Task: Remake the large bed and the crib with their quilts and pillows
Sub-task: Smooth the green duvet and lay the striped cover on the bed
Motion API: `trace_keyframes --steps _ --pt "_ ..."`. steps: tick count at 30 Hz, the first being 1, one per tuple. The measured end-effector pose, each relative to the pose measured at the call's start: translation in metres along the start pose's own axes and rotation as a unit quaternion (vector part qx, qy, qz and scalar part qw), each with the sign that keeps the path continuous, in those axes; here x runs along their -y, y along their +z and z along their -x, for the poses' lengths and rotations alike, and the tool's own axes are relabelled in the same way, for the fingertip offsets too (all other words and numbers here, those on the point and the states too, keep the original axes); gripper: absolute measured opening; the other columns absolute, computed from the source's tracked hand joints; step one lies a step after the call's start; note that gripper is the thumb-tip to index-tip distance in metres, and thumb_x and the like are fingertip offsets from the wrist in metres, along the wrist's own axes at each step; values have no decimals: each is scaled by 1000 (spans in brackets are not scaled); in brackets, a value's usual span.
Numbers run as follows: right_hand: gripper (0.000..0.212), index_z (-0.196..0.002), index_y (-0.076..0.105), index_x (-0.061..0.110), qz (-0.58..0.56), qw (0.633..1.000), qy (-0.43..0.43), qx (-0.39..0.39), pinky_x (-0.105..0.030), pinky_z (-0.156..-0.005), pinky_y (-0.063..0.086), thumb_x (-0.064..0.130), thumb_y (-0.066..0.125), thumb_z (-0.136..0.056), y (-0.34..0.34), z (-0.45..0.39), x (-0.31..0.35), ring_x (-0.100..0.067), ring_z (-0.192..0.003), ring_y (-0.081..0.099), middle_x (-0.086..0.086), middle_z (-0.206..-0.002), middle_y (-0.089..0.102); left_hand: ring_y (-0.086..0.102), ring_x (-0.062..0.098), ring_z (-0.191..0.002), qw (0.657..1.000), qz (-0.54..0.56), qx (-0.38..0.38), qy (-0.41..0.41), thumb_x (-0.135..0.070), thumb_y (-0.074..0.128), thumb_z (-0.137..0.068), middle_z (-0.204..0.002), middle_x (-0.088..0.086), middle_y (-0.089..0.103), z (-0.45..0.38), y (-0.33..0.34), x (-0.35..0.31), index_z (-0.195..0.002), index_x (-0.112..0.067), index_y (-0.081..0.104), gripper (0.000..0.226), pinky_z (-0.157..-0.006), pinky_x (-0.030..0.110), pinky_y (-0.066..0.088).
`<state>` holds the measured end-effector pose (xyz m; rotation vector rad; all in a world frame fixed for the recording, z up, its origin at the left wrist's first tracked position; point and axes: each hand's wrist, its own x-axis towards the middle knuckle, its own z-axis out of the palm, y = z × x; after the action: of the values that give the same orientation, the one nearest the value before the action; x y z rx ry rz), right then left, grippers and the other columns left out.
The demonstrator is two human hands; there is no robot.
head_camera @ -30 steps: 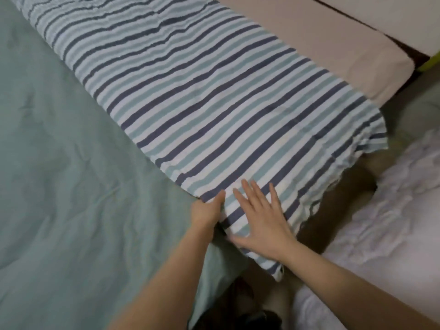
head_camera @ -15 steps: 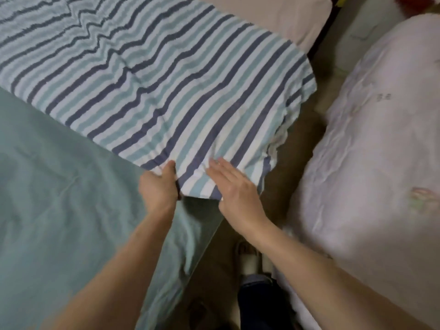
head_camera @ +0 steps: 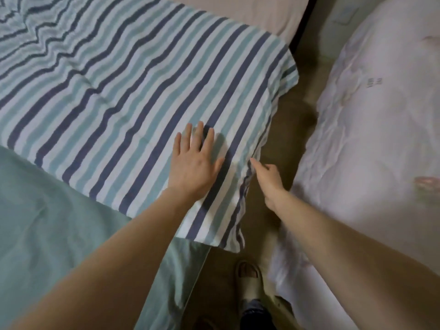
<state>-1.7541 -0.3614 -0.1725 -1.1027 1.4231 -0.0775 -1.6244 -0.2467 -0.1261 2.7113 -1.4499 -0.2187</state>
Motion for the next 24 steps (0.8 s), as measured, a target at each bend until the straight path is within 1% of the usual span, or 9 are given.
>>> trace_keyframes --steps 2,5,9,11,12,15,17,21,24 --pt "87 -144 36 19 -86 992 65 62 -44 -103 40 68 61 -76 6 -24 15 -29 -120 52 -8 -137 51 -21 26 -145 1000 -13 1 1 -58 16 -97 -160 5 -16 -35 9 -12 -153 -25 -5 69 -119 49 -8" --pt "69 -124 55 16 -119 980 83 135 -37 -85 52 64 65 -76 23 -43 30 -27 -96 63 -11 -112 66 -23 27 -144 999 -25 16 -22 -61 10 -95 -159 6 -18 -74 20 -19 -152 -24 -10 70 -117 52 -12" --pt "36 -119 58 11 38 992 4 124 -23 -63 50 32 63 -90 13 -51 23 -16 -77 62 0 -87 65 -24 25 -143 997 -54 46 6 -62 7 -94 -158 6 -19 -107 28 -20 -151 -22 -13 72 -116 52 -15" --pt "43 -126 55 10 66 983 16 171 -21 -71 51 27 66 -88 -9 -60 32 -11 -84 62 4 -94 64 -23 25 -144 995 -72 67 14 -61 9 -95 -158 5 -20 -130 22 -17 -151 -22 -15 72 -116 52 -14" --pt "50 -132 51 12 31 989 11 142 -24 -83 50 28 67 -87 -25 -83 55 -14 -96 61 1 -108 63 -22 26 -144 995 -64 71 18 -60 11 -95 -158 5 -21 -162 13 -23 -151 -22 -16 72 -116 53 -13" --pt "53 -136 41 17 -134 987 -37 -83 -37 -98 40 32 62 -90 -54 -147 125 -26 -120 49 -7 -135 48 -20 27 -145 997 -39 62 37 -58 16 -97 -158 5 -21 -231 -6 -38 -151 -24 -17 72 -116 53 -13" --pt "51 -133 40 17 -115 974 -113 -162 -38 -101 41 32 62 -90 -64 -182 173 -27 -120 49 -8 -135 47 -20 27 -145 997 -40 51 52 -58 18 -97 -158 4 -20 -260 -9 -51 -151 -24 -15 72 -116 54 -10" --pt "76 -142 32 24 67 960 -232 -142 -50 -109 35 56 62 -80 -77 -255 242 -27 -135 36 -4 -145 38 -23 28 -144 995 -73 55 37 -63 18 -94 -158 4 -23 -298 14 -82 -151 -28 -16 75 -117 55 -8" --pt "99 -150 17 25 122 968 -204 -83 -52 -115 20 69 61 -73 -79 -286 262 -30 -145 13 -3 -157 17 -27 27 -142 993 -94 55 53 -66 11 -93 -156 4 -28 -304 27 -86 -149 -28 -21 75 -116 54 -11"
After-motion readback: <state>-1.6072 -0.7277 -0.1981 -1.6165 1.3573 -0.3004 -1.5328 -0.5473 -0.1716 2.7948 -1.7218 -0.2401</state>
